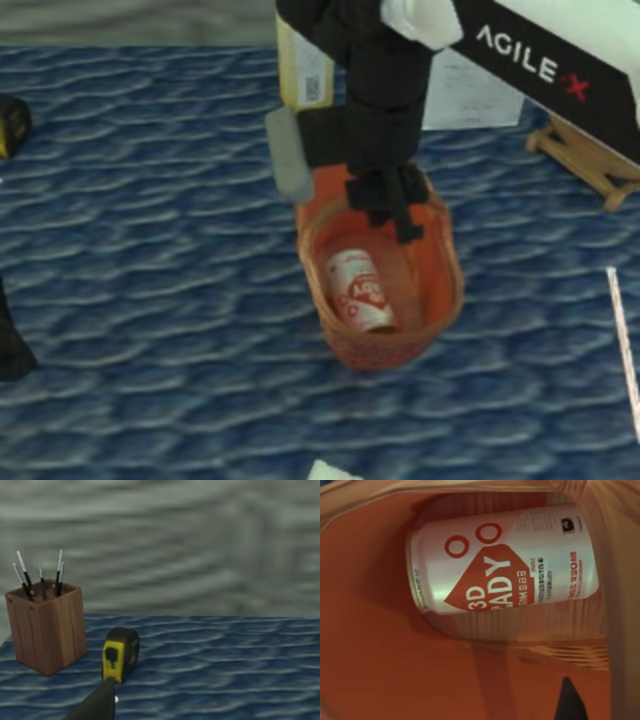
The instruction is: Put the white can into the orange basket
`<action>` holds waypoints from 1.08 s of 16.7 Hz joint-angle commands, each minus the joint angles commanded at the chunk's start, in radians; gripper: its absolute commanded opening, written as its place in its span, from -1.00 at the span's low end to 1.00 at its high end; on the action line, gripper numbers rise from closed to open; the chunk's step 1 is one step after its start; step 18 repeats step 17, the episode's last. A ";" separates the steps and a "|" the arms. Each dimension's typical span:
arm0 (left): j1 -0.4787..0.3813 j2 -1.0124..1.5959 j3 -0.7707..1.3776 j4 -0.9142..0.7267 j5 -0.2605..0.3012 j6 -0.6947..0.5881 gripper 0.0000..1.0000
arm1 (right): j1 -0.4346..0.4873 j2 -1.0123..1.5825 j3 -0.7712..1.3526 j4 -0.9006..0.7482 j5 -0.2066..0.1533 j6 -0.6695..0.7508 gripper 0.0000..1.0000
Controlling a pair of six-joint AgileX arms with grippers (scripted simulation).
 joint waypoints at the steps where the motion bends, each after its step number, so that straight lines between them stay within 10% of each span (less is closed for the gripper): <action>1: 0.000 0.000 0.000 0.000 0.000 0.000 1.00 | 0.000 0.000 0.000 0.000 0.000 0.000 -1.00; 18: 0.000 0.000 0.000 0.000 0.000 0.000 1.00 | -0.028 0.025 0.251 -0.226 0.001 -0.035 -1.00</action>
